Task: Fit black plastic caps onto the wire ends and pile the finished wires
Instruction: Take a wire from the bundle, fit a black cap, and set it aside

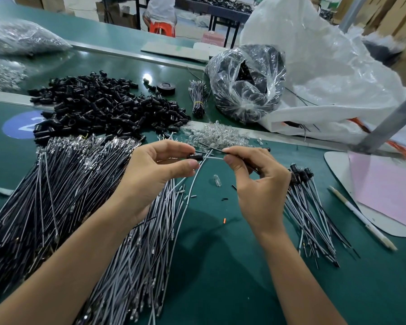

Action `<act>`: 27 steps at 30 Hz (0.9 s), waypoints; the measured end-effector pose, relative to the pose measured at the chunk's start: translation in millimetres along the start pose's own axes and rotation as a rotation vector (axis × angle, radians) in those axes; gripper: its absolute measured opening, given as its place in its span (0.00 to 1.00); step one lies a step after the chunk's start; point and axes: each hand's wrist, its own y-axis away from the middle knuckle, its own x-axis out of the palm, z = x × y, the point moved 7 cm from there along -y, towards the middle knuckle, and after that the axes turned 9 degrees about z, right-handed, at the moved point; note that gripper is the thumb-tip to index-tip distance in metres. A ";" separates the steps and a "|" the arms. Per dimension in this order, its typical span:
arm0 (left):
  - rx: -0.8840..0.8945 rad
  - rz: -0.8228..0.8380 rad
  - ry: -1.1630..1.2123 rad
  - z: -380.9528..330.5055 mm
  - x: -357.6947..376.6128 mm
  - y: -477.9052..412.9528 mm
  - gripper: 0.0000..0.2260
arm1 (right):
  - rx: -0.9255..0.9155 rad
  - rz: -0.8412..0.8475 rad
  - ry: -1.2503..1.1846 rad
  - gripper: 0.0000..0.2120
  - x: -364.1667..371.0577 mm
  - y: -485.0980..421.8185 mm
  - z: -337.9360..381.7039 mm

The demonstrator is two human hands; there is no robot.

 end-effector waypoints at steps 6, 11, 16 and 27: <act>0.015 0.012 0.017 -2.2 4.0 0.2 0.14 | 0.027 0.012 -0.027 0.11 0.6 -1.3 -2.0; 0.022 0.006 0.000 -3.3 3.5 1.0 0.14 | 0.018 0.018 0.009 0.09 2.0 -1.1 -2.0; 0.045 -0.035 -0.044 -3.9 3.6 2.6 0.11 | 0.040 0.025 0.036 0.08 2.2 -0.7 -4.8; 0.030 0.023 -0.094 0.9 15.2 4.7 0.11 | 0.124 0.149 -0.065 0.06 17.1 2.8 -8.8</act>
